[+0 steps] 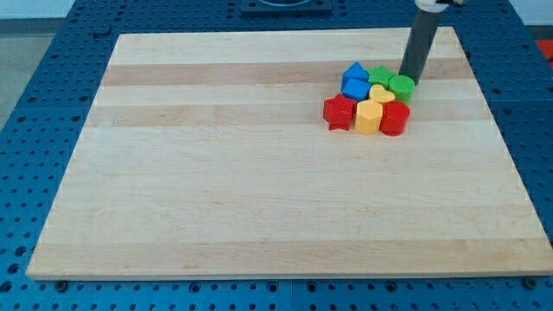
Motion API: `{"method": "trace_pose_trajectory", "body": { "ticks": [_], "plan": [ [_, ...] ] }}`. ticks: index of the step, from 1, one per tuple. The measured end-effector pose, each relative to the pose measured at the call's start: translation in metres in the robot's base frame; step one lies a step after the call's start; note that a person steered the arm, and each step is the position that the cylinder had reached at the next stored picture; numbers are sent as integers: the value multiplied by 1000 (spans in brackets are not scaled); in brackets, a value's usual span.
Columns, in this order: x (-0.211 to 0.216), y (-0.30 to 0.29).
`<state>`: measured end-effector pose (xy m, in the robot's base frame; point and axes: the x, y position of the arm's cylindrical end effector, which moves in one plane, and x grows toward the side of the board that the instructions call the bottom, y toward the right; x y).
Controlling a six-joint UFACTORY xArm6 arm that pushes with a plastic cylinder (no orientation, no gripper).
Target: Push green circle closer to yellow heart
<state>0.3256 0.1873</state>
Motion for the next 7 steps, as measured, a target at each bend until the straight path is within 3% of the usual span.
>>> {"method": "trace_pose_trajectory", "body": {
  "ticks": [6,7],
  "plan": [
    [18,4],
    [19,43]
  ]
}}
